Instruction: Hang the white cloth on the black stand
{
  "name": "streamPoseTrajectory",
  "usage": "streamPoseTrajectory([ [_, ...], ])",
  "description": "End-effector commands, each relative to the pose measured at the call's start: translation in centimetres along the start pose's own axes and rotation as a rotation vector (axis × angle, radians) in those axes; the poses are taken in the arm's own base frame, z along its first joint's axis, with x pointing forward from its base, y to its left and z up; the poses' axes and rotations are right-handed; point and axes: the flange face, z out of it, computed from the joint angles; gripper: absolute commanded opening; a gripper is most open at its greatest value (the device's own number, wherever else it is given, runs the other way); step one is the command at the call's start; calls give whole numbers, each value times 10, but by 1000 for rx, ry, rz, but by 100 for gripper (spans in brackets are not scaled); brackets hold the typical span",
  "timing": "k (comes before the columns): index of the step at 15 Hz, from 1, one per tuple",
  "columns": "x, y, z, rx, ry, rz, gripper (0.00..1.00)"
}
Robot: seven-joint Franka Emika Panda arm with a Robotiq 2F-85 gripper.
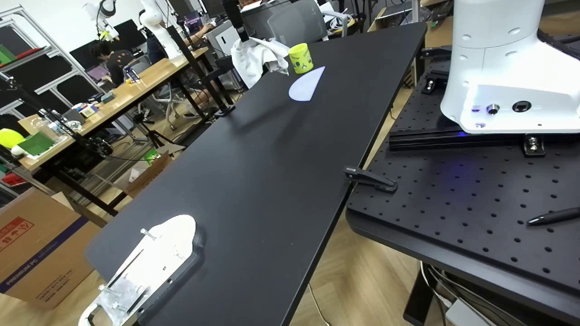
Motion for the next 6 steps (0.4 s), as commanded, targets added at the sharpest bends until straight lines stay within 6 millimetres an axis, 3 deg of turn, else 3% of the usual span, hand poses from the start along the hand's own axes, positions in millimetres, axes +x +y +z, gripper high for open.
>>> streamPoseTrajectory([
  [1,1,-6,-10,8,16,-15,100],
  [5,-1,-16,-10,115,7,-41,100],
  [6,3,-11,0,74,-5,-18,100],
])
